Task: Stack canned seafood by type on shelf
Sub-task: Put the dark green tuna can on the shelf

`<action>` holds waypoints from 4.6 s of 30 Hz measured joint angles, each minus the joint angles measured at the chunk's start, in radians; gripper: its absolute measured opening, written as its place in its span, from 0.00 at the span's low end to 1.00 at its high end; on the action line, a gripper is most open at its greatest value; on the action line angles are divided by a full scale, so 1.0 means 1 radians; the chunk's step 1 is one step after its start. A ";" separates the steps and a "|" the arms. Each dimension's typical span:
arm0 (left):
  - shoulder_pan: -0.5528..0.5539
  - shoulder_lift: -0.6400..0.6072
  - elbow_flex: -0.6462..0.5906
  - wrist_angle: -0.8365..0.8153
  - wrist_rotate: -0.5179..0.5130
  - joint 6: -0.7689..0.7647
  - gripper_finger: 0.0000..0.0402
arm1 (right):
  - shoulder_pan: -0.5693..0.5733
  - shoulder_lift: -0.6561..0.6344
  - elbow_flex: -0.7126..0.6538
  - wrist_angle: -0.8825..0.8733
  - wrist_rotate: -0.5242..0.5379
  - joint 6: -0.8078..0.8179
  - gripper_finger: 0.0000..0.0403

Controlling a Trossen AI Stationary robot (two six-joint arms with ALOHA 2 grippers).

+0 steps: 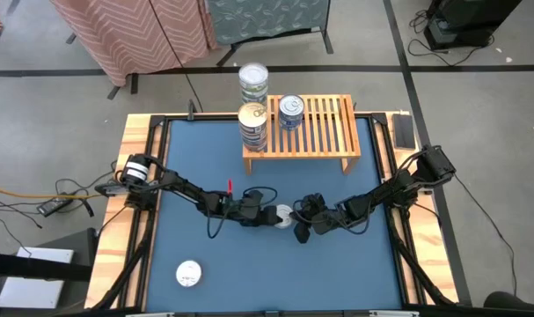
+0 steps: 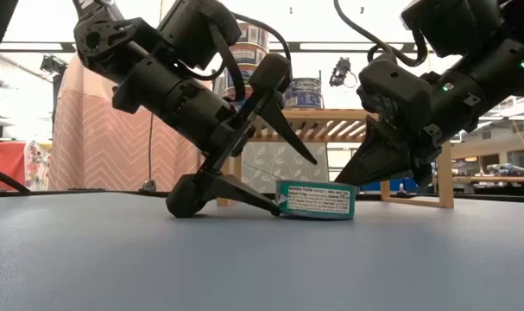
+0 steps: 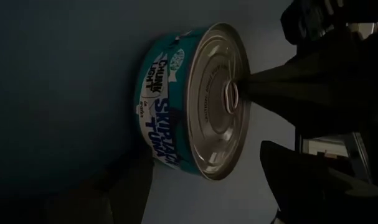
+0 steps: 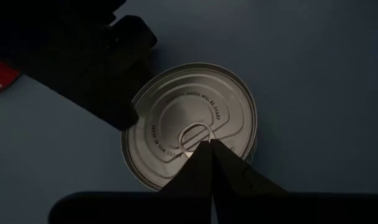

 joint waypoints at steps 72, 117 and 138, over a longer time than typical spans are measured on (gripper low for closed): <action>0.044 -0.011 -0.008 0.060 -0.031 0.018 0.00 | 0.007 -0.257 -0.024 -0.154 0.017 -0.150 0.00; 0.096 -0.099 0.607 -0.451 -0.789 -0.232 0.00 | 0.089 -0.886 -0.021 -0.839 0.198 -0.157 0.00; 0.175 -0.091 0.630 -0.704 -0.815 -0.508 0.00 | 0.140 -0.886 -0.021 -0.860 0.198 -0.234 0.00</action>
